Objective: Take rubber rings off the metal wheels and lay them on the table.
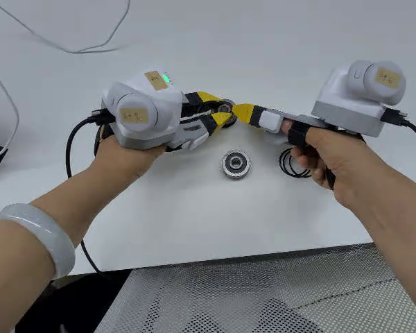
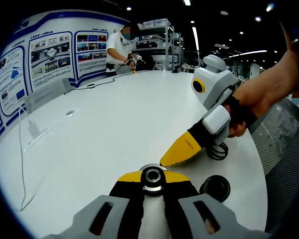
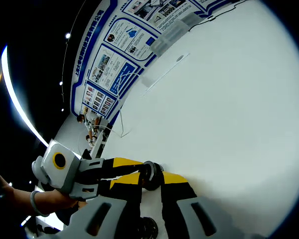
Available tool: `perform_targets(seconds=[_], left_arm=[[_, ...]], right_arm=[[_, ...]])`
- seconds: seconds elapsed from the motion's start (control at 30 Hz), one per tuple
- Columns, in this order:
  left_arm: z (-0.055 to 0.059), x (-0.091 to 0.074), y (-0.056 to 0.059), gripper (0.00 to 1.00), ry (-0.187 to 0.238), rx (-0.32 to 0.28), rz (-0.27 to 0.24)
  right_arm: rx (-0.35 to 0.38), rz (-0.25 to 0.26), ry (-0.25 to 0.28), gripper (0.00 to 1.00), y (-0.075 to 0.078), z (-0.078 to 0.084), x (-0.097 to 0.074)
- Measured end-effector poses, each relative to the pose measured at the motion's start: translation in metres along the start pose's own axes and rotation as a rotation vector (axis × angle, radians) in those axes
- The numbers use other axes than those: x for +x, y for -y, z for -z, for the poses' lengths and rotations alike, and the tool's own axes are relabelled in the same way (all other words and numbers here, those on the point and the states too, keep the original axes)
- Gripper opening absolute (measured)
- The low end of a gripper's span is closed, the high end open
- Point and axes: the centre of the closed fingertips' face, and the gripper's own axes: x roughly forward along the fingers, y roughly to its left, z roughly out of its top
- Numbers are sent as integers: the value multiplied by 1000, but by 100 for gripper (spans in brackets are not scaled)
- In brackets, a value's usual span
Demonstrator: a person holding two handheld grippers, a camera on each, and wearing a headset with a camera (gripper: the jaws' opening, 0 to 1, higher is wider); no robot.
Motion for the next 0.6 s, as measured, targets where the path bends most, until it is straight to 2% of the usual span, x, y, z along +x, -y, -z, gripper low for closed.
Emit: perform_targets(seconds=[0.23,0.6], left_arm=[[0,0,1,14,3,-3,0],[1,-1,0,14,9,-8,0]], right_arm=[[25,-7,5,18,0,1,4],[133,-26,8,18,-2,4,2]])
